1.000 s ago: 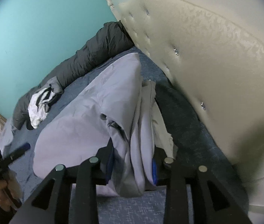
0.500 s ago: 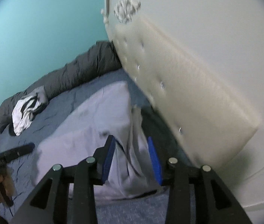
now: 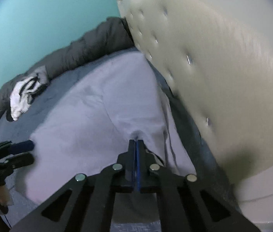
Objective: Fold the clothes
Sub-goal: 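Lower the grey bundle onto the folded clothes pile with both tools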
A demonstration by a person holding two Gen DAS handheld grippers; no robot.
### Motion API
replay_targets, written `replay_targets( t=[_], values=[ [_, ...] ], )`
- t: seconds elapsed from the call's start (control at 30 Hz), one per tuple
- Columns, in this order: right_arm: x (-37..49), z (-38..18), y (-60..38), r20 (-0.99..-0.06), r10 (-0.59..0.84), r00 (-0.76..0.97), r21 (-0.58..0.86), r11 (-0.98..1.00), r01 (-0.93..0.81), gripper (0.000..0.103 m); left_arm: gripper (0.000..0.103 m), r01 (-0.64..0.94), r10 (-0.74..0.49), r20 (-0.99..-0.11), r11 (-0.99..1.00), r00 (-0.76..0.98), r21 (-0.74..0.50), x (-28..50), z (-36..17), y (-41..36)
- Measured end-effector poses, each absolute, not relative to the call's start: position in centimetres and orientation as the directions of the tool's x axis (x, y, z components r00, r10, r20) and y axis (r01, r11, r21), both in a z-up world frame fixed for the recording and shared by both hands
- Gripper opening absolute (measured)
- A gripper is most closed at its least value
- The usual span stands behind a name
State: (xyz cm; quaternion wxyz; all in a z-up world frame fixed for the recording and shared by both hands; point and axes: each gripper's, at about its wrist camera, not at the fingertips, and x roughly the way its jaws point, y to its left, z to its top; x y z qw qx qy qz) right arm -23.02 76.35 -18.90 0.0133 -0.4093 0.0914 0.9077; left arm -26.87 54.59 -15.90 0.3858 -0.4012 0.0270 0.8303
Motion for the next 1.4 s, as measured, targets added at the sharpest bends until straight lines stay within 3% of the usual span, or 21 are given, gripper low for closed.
replay_targets(
  t=[0.3,0.7,1.17,1.4],
  values=[
    [-21.8,-23.2,77.4,-0.729,-0.072,-0.681,0.216,-0.968,-0.129,0.000,0.040,-0.684,0.589,-0.711,-0.698,-0.383,-0.210,-26.0,-17.9,56.5],
    [-19.7,-17.3,77.5,-0.644,-0.025,-0.764,0.200,-0.970,-0.138,0.000,0.038,-0.719,0.575,-0.701,-0.683,-0.421,-0.129,-24.9,-14.0,56.2],
    [-19.6,-22.2,77.4,-0.716,-0.014,-0.698,0.209,-0.958,-0.195,0.000,0.038,-0.712,0.545,-0.735,-0.691,-0.404,-0.121,-24.0,-16.8,57.7],
    [-18.0,-18.1,77.3,-0.622,0.042,-0.782,0.202,-0.956,-0.212,0.000,0.037,-0.701,0.543,-0.733,-0.701,-0.409,-0.129,-23.9,-16.8,57.0]
  ],
)
